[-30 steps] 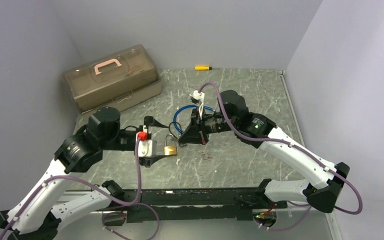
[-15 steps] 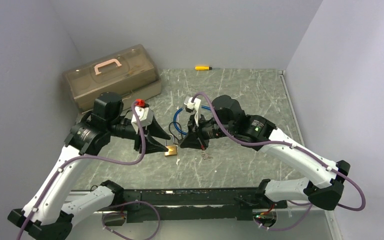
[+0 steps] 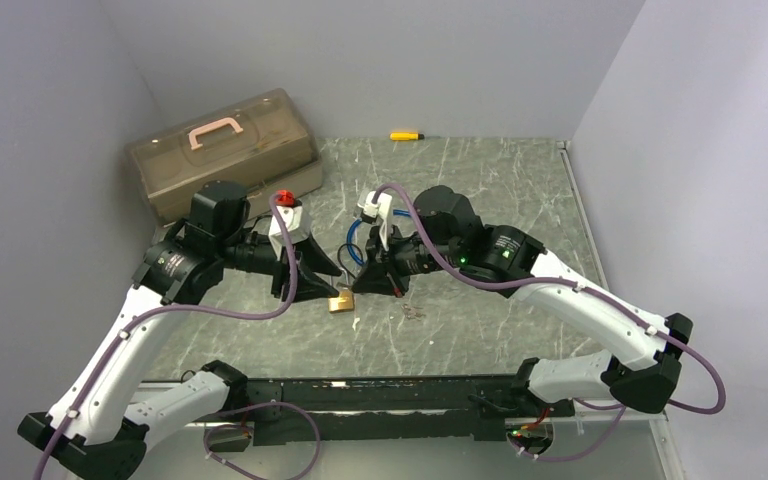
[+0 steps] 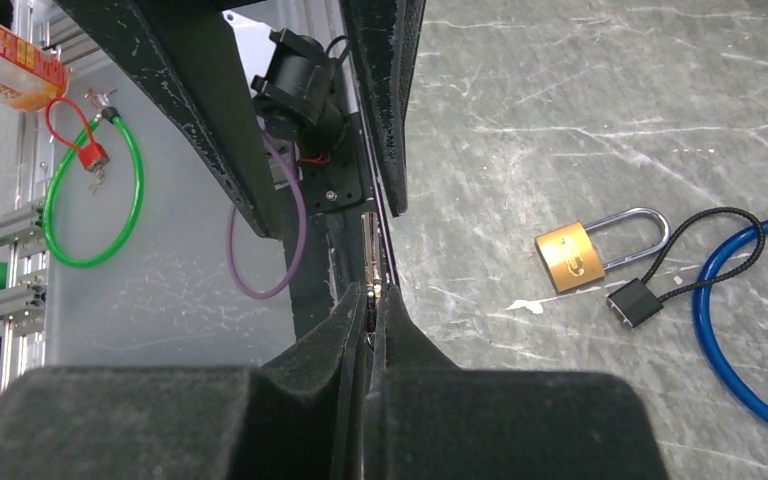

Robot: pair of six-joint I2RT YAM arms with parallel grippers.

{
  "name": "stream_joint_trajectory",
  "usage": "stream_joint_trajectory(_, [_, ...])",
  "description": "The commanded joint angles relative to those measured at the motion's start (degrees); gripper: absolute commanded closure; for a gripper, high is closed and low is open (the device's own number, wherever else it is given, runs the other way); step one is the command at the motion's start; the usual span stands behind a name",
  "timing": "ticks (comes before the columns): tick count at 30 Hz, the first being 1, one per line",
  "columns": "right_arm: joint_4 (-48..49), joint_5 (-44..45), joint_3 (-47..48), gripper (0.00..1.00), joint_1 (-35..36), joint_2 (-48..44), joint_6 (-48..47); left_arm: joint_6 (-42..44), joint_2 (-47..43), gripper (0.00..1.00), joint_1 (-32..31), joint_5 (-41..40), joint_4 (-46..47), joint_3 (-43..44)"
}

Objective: Unlock with the key

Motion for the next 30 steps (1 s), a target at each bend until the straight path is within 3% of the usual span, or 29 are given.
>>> stream_joint_trajectory(1, [0.8,0.9,2.7,1.0,0.3,0.0,-1.2,-0.5,-0.7,0.57,0.2,-0.1,1.5,1.9])
stream_joint_trajectory(3, [0.9,1.0,2.8,1.0,0.3,0.0,-1.1,-0.5,-0.8,0.71,0.2,-0.1,1.6,1.8])
stream_joint_trajectory(5, [1.1,1.1,2.9,1.0,0.3,0.0,-1.1,-0.3,-0.6,0.75,0.0,-0.1,1.1,1.8])
stream_joint_trajectory(10, [1.1,1.0,3.1,1.0,0.2,-0.1,-1.1,1.1,-0.2,0.67,-0.2,-1.4,-0.3,2.7])
stream_joint_trajectory(15, [1.2,0.9,3.6,1.0,0.3,0.0,-1.3,0.6,0.0,0.5,-0.4,-2.2,0.0,2.7])
stream_joint_trajectory(20, [1.4,0.8,3.8,1.0,0.4,0.1,-1.2,0.4,0.1,0.49,-0.8,-3.1,0.2,2.8])
stream_joint_trajectory(24, [1.7,0.6,4.0,1.0,0.4,0.3,-1.1,0.8,0.3,0.59,-0.9,-3.0,0.3,3.6])
stream_joint_trajectory(30, [1.6,0.5,4.3,1.0,0.4,0.9,-1.2,1.4,0.6,0.82,-0.9,-3.9,0.4,5.1])
